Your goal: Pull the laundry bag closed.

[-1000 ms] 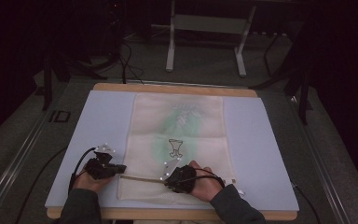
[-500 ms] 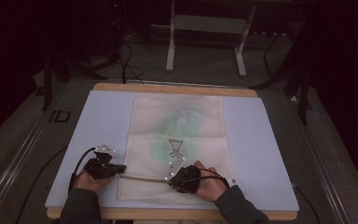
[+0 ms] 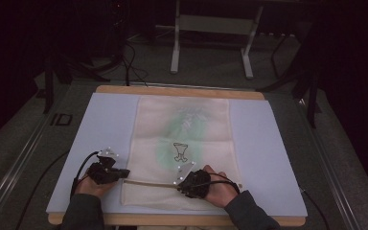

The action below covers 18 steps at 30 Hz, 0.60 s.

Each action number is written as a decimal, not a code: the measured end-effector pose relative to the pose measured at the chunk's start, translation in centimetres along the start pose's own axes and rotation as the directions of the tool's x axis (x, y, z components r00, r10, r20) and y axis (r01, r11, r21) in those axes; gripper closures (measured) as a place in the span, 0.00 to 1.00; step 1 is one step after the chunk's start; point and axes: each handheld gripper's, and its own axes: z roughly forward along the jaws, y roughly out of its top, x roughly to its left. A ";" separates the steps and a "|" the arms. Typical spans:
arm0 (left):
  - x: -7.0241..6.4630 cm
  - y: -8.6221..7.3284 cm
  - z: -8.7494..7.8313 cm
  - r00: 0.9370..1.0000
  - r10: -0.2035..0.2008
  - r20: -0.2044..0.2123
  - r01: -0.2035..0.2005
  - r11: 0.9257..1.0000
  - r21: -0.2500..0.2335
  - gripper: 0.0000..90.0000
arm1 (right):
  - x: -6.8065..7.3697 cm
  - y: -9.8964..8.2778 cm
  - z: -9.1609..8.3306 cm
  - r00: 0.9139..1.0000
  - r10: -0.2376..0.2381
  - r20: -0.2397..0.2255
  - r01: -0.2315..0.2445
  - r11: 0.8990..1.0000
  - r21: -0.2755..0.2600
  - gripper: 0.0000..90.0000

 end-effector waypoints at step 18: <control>-0.1 0.0 0.0 1.000 -0.003 -0.005 0.003 1.000 0.002 1.00 | -0.5 -1.3 -0.8 1.000 0.024 0.006 -0.024 1.000 0.012 0.91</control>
